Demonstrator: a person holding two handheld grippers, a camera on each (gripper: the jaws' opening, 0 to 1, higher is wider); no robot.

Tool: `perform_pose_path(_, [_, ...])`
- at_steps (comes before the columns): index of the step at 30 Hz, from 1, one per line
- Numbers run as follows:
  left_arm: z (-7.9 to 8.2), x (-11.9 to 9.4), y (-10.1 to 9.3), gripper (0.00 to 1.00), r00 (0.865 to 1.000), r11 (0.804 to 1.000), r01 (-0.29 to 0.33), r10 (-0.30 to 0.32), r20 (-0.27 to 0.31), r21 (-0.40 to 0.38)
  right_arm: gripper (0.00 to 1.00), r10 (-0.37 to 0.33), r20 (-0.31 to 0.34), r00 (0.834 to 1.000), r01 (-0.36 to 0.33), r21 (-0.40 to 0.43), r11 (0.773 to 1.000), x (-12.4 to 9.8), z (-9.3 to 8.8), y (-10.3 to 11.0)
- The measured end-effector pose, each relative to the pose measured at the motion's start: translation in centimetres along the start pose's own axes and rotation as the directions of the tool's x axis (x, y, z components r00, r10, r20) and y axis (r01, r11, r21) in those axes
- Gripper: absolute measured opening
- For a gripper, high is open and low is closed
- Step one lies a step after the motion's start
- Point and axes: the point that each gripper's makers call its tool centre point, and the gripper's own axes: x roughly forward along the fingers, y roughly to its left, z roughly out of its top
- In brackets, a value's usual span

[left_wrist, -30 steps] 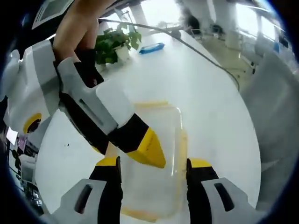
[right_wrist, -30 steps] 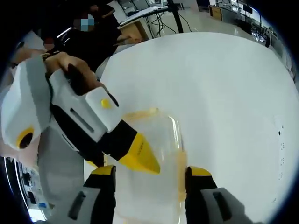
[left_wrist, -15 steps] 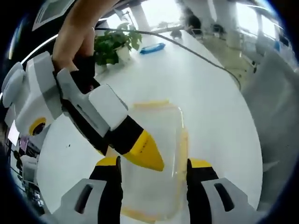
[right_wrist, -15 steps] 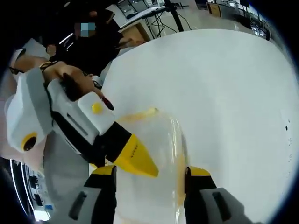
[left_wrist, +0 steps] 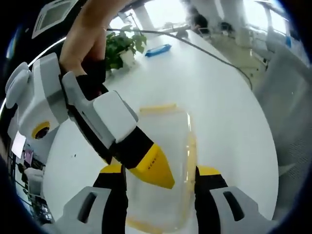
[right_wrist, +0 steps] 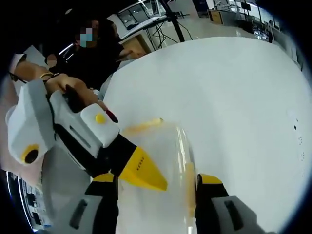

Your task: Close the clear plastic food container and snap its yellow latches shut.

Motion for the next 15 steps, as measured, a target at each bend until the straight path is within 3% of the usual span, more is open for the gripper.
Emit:
perform_pose_path(7, [-0.07,-0.18,-0.14,0.52,1.0,1.0,0.014,-0.014,0.003,0.023,0.64,-0.031,0.096,0.995,0.031,0.008,0.999,-0.12,0.26,0.17])
perform_pose_path(12, [-0.05,-0.18,-0.04,0.52,1.0,0.999,0.022,-0.022,-0.007,0.044,0.65,-0.051,0.098,0.994,0.05,0.013,0.999,-0.1,0.65,0.09])
perform_pose_path(15, [0.16,-0.4,0.03,0.53,0.999,0.999,0.036,-0.036,0.031,0.004,0.67,-0.071,0.131,0.989,0.07,0.012,0.997,-0.15,0.71,0.17])
